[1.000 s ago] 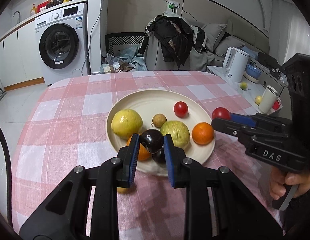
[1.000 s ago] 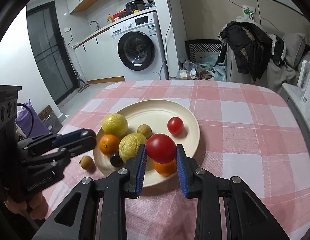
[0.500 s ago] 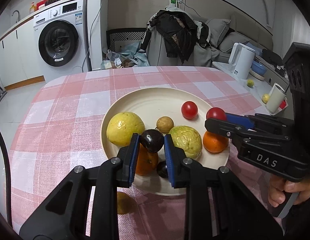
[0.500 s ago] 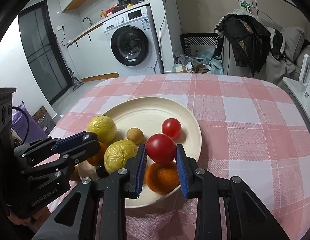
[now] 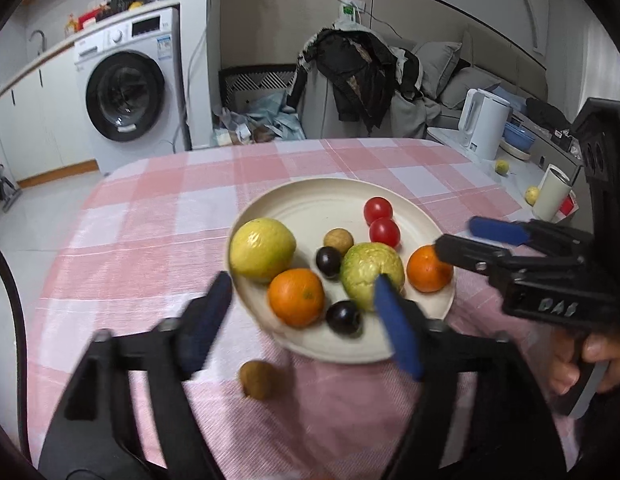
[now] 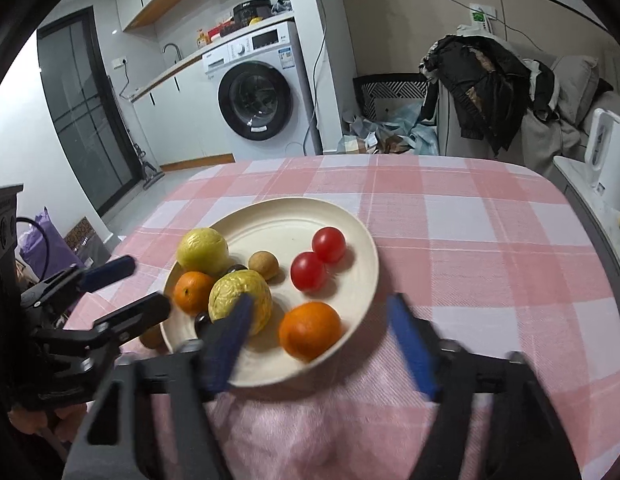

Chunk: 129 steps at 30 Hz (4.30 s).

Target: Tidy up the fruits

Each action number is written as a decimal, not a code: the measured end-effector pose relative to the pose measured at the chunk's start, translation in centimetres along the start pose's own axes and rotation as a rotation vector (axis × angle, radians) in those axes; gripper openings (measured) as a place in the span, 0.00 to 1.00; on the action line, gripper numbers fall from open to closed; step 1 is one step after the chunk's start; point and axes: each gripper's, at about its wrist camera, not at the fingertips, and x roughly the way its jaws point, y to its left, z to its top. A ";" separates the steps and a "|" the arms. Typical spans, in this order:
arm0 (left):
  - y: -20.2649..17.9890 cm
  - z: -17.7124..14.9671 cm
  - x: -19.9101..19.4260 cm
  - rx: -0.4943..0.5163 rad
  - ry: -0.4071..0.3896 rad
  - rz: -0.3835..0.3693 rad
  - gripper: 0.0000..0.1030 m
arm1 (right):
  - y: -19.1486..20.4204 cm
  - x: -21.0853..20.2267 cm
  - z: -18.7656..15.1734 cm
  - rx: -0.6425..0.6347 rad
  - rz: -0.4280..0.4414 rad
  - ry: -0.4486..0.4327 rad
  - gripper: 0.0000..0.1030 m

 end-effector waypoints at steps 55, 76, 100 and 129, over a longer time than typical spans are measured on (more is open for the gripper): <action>-1.6 -2.9 0.0 0.041 0.015 -0.019 0.83 | 1.1 -1.5 -3.8 -0.076 0.018 0.051 1.00; -1.2 -6.0 -7.5 -0.002 -0.154 0.023 0.99 | 2.1 -7.1 -5.5 -0.133 0.077 -0.202 1.00; -1.7 -6.1 -8.4 0.011 -0.173 0.011 0.99 | 3.6 -8.1 -6.2 -0.206 0.064 -0.259 1.00; -2.1 -6.2 -8.4 0.014 -0.175 0.011 0.99 | 3.6 -8.1 -6.3 -0.209 0.064 -0.260 1.00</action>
